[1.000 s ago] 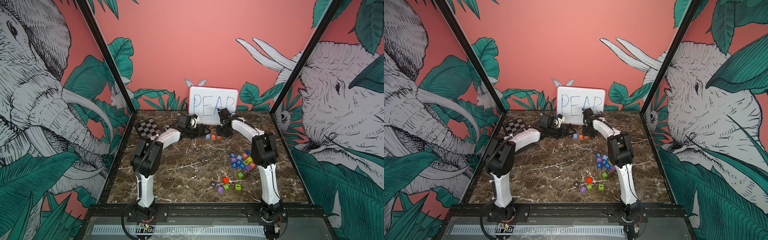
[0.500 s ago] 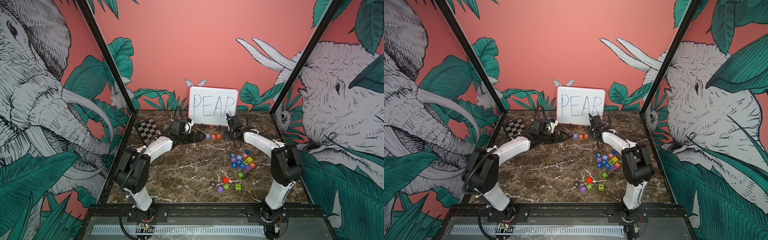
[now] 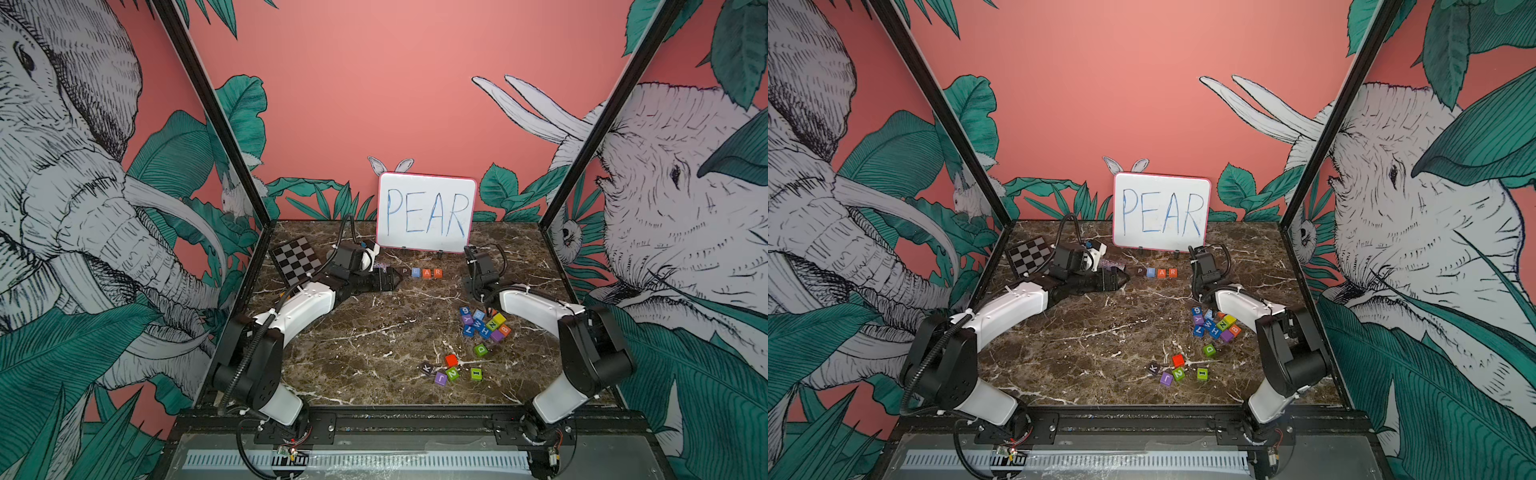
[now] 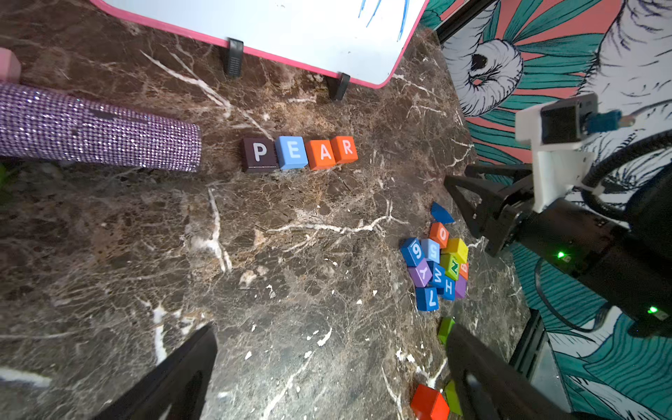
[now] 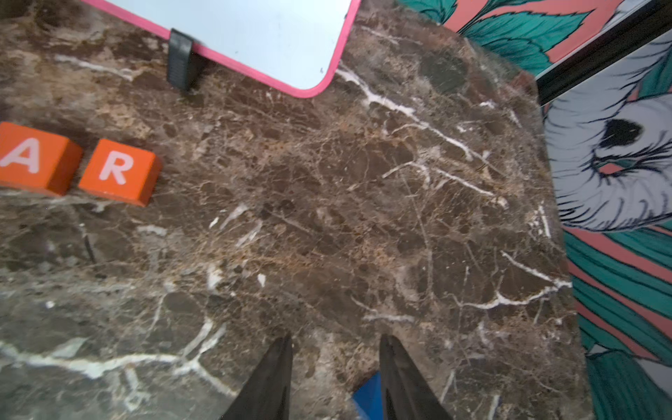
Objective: Spell the uppercase word “pear” with letter blocks
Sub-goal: Reset both arms
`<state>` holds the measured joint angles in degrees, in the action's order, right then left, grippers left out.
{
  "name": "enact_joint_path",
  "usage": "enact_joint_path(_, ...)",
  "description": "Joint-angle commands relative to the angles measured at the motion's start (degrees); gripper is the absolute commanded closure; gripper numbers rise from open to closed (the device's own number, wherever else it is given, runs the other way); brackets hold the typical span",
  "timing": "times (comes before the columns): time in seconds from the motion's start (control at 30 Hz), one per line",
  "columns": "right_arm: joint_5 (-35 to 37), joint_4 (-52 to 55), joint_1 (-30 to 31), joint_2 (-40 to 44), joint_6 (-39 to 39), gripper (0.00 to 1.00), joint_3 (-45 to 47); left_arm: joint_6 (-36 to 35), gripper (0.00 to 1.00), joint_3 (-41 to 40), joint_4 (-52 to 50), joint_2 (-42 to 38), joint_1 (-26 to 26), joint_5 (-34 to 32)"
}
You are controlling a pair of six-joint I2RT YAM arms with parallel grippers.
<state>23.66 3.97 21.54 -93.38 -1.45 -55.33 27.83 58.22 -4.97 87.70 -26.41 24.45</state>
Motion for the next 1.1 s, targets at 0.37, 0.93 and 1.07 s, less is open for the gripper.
enact_joint_path(0.37,-2.51,-24.03,-5.80,9.57,7.26,0.54,14.68,-2.04,0.01,-1.40,-1.79,-2.16,0.48,-1.54)
enact_joint_path(0.93,-5.92,-34.80,-7.17,12.93,7.41,0.45,26.78,-6.89,0.01,-3.86,-8.20,-10.07,2.13,-7.95)
enact_joint_path(1.07,-3.63,-50.19,-7.52,11.36,12.22,0.37,32.40,-8.22,0.01,-4.57,-9.48,-11.58,3.03,-9.21)
